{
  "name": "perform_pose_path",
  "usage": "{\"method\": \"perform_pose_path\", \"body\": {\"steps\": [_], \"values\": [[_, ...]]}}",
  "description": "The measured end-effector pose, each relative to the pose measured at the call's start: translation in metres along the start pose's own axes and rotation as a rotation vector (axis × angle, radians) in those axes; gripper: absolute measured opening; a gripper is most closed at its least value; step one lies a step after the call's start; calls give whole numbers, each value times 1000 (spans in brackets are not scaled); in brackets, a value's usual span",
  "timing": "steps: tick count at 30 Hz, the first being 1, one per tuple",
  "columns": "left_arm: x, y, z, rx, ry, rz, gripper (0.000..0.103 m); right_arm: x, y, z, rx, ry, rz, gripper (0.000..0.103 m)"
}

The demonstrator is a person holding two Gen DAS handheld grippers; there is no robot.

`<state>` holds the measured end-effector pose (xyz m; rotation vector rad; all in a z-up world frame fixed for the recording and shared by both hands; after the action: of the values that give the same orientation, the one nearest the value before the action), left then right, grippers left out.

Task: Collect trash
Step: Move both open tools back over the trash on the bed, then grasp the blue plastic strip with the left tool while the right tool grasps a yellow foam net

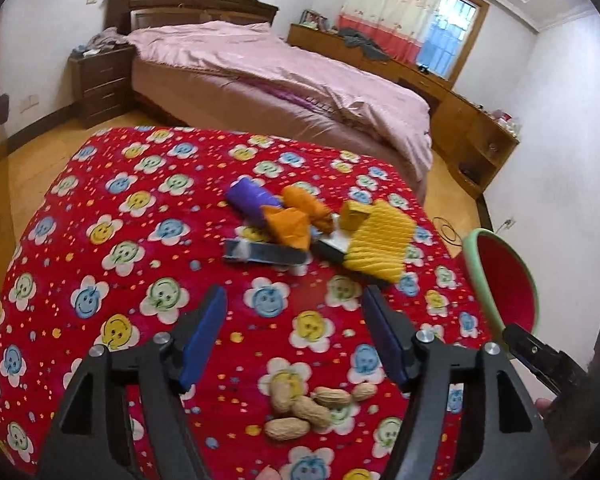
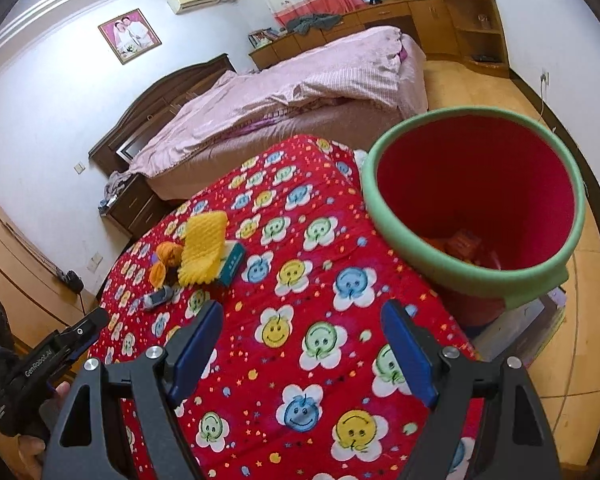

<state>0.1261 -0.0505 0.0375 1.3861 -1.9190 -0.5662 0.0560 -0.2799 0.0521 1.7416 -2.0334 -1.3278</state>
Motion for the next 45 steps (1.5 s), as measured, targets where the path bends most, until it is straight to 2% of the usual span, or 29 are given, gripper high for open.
{"method": "perform_pose_path", "body": {"steps": [1,3,7,9,11,22,27,31,35,45], "values": [[-3,-3,1,-4,5,-6,70,-1,-2,2,-7,1,3,83],[-10,-8,1,-12,16,-31,80,-4,-7,5,-18,5,10,83],[-19,-19,1,6,20,-72,82,-3,-13,9,-35,7,19,85],[-21,-26,0,9,10,-87,91,-1,-15,12,-50,-2,14,87],[-22,-34,-1,5,-2,-96,93,1,-19,14,-63,-12,15,87],[-4,-83,-14,-48,-145,-112,93,12,-36,13,-97,-30,31,88],[0,-102,-18,-73,-181,-176,93,10,-38,13,-95,-16,38,88],[-9,-110,-18,-104,-138,-166,89,7,-40,13,-95,2,48,88],[-19,-106,-21,-86,-89,-146,75,2,-43,13,-96,19,51,88],[-30,-68,-13,-44,-58,-75,75,-18,-48,13,-113,61,36,88]]}}
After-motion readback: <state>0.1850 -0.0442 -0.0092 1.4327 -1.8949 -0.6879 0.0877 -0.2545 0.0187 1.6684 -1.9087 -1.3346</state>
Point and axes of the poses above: each gripper's, at about its wrist camera, not at the fingertips, and y roughly against the way its jaws point, x to its right, z to its underside, the point moved 2 cm from there along -y, roughly the way its jaws point, and after that the axes turned 1 degree about -y, right-handed, at the moved point
